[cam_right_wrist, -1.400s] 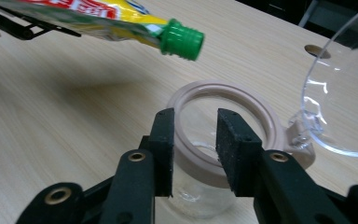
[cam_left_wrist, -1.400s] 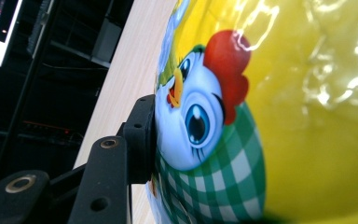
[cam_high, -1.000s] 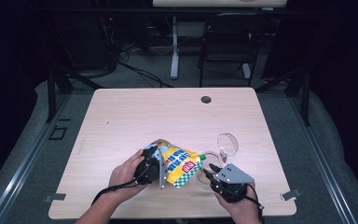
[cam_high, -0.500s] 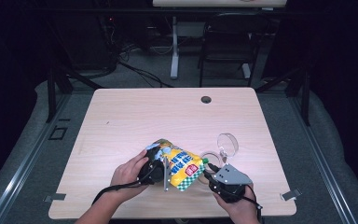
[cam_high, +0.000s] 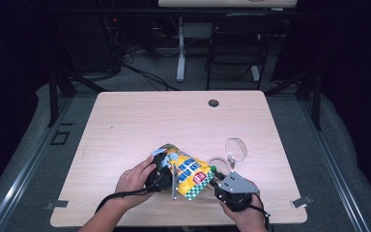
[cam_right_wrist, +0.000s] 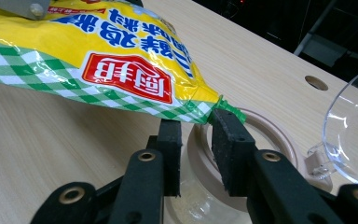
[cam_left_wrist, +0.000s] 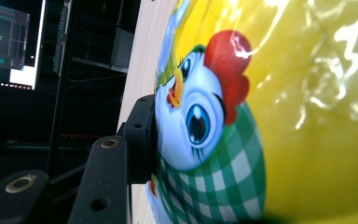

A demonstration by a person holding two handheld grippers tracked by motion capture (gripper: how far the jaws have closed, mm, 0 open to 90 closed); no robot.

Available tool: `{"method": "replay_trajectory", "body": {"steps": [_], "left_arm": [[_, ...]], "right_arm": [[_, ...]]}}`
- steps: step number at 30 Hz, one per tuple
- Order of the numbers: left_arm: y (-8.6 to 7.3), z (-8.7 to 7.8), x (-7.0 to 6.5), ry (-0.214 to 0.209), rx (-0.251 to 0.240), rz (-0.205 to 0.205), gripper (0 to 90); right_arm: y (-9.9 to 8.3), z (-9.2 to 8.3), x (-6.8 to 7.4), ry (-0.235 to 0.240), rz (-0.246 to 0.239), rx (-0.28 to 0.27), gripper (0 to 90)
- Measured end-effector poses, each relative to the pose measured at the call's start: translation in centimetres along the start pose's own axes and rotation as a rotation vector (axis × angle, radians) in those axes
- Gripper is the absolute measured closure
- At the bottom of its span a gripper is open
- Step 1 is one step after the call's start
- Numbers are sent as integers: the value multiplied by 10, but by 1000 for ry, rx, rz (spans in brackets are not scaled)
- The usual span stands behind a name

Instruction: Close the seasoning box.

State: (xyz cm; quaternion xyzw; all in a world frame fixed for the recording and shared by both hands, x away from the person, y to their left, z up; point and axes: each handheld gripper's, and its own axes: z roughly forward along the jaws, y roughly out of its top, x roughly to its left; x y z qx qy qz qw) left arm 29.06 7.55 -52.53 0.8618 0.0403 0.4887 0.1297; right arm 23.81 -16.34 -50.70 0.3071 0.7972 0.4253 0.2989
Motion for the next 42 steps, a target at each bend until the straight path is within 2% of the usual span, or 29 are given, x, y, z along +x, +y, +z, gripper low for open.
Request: {"method": "replay_trajectory", "body": {"steps": [6,25,29,39,42], "left_arm": [[1,-1,0,12,11,14,549],[7,-3,2,71,30,78,549],[8,-3,2,76,31,81,549],[10,-4,4,74,34,87,549],[10,-3,4,74,33,91,549]], "right_arm": [[0,1,1,-2,-9,5,753],[-3,3,0,-5,16,7,762],[-3,3,-1,-8,18,4,769],[-3,2,-1,-37,-10,20,845],[-3,2,-1,-40,-15,21,843]]}}
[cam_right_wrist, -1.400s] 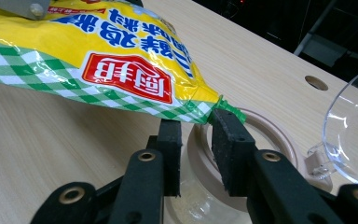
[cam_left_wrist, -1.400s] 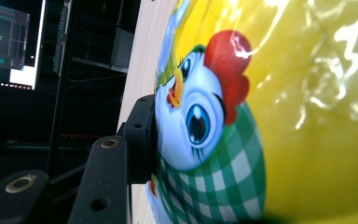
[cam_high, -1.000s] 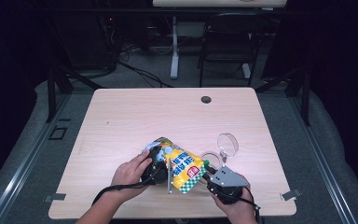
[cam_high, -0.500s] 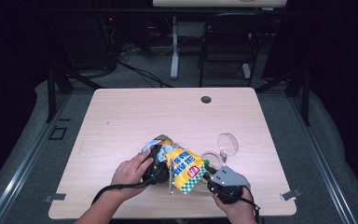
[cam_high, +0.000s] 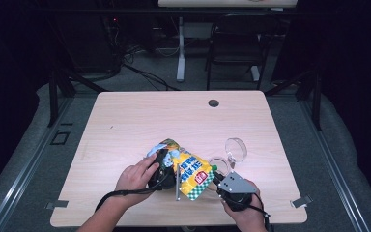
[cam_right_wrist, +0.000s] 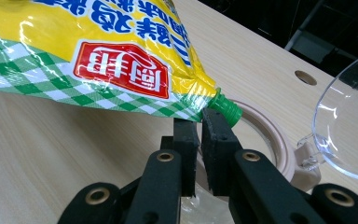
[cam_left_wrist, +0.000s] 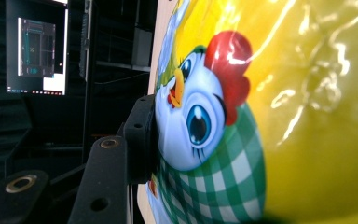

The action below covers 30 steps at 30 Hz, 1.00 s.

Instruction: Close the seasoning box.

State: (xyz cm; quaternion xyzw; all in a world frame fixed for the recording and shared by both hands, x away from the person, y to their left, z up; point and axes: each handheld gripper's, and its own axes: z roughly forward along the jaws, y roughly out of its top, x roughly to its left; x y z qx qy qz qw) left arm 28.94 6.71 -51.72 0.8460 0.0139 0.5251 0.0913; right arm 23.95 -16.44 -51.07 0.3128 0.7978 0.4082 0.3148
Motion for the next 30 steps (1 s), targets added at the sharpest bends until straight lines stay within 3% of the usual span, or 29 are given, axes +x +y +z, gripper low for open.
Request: {"method": "replay_trajectory", "body": {"steps": [9,30], "left_arm": [[3,0,1,16,6,26,550],[6,-2,1,63,18,60,552]], "right_arm": [[1,0,5,-30,-47,-2,806],[0,1,5,-31,-33,-5,808]]}}
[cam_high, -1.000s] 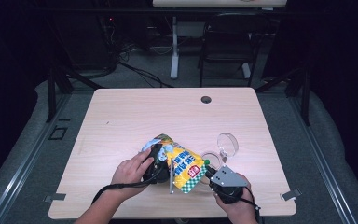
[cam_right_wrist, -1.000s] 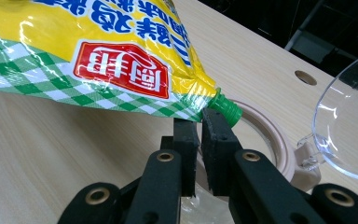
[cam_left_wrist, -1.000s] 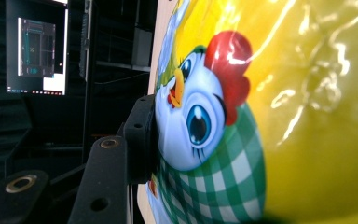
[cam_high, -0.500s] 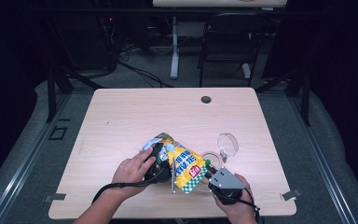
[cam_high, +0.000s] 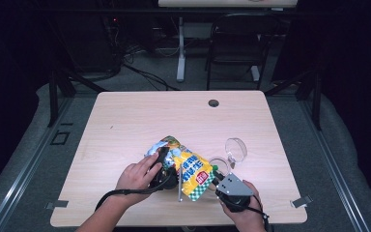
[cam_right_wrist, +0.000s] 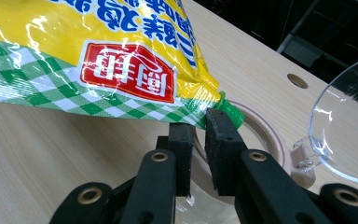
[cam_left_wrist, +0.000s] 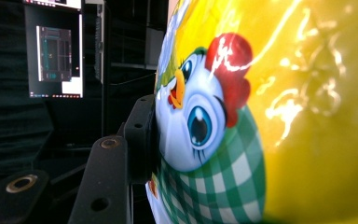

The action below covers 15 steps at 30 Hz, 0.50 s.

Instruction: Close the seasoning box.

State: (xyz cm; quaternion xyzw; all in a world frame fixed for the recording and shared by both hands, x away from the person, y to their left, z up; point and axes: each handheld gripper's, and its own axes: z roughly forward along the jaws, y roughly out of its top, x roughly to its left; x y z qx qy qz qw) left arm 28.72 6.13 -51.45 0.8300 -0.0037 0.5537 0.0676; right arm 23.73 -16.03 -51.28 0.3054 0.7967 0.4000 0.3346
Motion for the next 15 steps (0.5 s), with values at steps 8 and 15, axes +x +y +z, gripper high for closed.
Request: {"method": "replay_trajectory", "body": {"steps": [8,15], "left_arm": [[1,-1,-1,19,6,19,551],[2,-2,1,35,11,40,551]], "right_arm": [[-1,1,0,3,8,4,806],[-2,1,0,6,16,1,806]]}}
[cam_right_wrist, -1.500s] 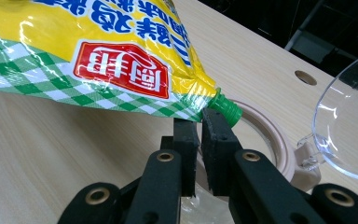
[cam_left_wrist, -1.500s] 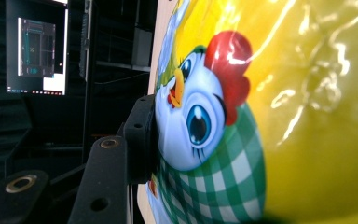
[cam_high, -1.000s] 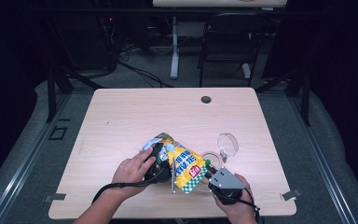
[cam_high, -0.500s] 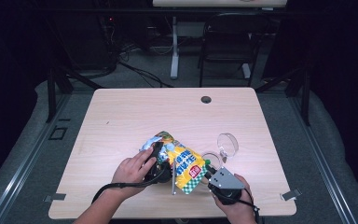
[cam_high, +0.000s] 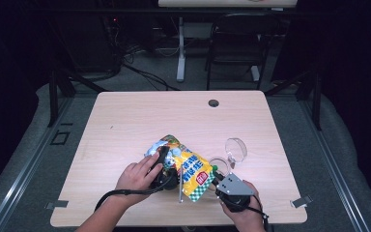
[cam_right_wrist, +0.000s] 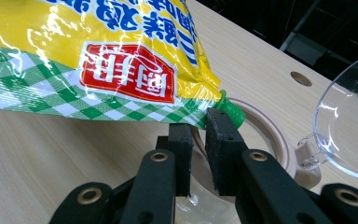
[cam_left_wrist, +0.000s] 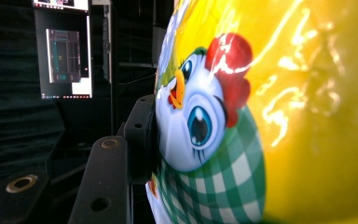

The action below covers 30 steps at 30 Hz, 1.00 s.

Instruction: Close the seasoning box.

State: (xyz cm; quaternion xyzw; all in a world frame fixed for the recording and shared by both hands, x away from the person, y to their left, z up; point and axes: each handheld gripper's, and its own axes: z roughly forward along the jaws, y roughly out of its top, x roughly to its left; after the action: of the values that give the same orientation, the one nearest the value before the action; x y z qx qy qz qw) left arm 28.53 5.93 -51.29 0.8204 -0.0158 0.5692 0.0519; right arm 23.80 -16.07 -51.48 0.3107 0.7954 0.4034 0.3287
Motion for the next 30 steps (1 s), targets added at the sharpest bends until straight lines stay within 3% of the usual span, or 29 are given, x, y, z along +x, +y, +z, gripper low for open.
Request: {"method": "replay_trajectory", "body": {"steps": [30], "left_arm": [[3,-6,9,26,25,60,572]], "right_arm": [[-2,2,-1,12,37,-17,800]]}}
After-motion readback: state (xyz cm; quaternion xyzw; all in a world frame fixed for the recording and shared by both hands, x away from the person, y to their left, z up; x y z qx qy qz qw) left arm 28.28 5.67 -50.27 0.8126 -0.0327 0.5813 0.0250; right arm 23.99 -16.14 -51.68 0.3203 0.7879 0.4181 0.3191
